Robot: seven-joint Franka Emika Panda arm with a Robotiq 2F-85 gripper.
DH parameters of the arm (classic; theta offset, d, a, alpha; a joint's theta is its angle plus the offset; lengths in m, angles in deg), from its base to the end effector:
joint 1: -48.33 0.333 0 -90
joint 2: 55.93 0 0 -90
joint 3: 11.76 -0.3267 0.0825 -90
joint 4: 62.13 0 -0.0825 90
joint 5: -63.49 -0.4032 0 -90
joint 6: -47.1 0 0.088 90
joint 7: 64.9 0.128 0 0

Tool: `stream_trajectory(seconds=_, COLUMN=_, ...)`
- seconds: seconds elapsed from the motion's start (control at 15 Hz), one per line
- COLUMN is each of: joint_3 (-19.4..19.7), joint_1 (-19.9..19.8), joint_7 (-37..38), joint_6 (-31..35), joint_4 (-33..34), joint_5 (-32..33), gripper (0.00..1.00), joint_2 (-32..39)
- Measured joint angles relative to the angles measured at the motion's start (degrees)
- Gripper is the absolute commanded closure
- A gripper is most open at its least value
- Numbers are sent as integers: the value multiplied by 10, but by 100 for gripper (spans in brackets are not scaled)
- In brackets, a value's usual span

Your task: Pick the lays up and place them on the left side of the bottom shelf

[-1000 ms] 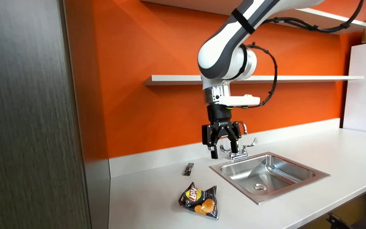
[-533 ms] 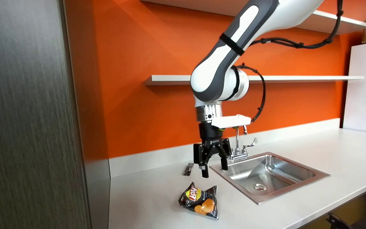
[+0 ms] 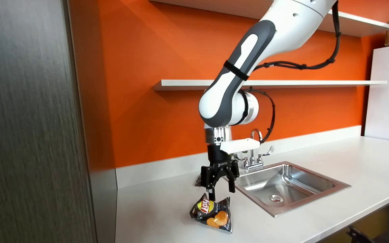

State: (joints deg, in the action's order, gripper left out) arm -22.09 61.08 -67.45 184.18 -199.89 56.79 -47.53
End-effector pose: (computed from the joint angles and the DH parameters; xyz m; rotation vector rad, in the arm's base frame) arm 0.4485 0.1963 0.2162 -3.0126 -0.5413 0.2642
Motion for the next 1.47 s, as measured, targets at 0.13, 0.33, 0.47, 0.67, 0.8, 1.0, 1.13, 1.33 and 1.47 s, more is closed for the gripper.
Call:
stream_trajectory(seconds=0.13, joint_3=0, joint_1=0, joint_7=-7, joint_6=9, joint_4=12, joint_5=0, gripper=0, joint_2=18)
stream_trajectory(seconds=0.33, joint_3=0, joint_1=-1, joint_7=-15, joint_6=23, joint_4=29, joint_5=1, gripper=0, joint_2=39)
stream_trajectory(seconds=0.47, joint_3=0, joint_1=-1, joint_7=-22, joint_6=29, joint_4=39, joint_5=1, gripper=0, joint_2=52)
stream_trajectory(seconds=0.67, joint_3=0, joint_1=-1, joint_7=-35, joint_6=39, joint_4=50, joint_5=2, gripper=0, joint_2=67)
stream_trajectory(seconds=0.8, joint_3=0, joint_1=-2, joint_7=-51, joint_6=46, joint_4=56, joint_5=2, gripper=0, joint_2=77)
stream_trajectory(seconds=1.0, joint_3=0, joint_1=-9, joint_7=-75, joint_6=51, joint_4=65, joint_5=2, gripper=0, joint_2=89)
stream_trajectory(seconds=1.13, joint_3=0, joint_1=-14, joint_7=-88, joint_6=55, joint_4=67, joint_5=2, gripper=0, joint_2=95)
stream_trajectory(seconds=1.33, joint_3=0, joint_1=-20, joint_7=-104, joint_6=64, joint_4=68, joint_5=2, gripper=0, joint_2=105)
stream_trajectory(seconds=1.47, joint_3=0, joint_1=-22, joint_7=-111, joint_6=70, joint_4=68, joint_5=2, gripper=0, joint_2=111)
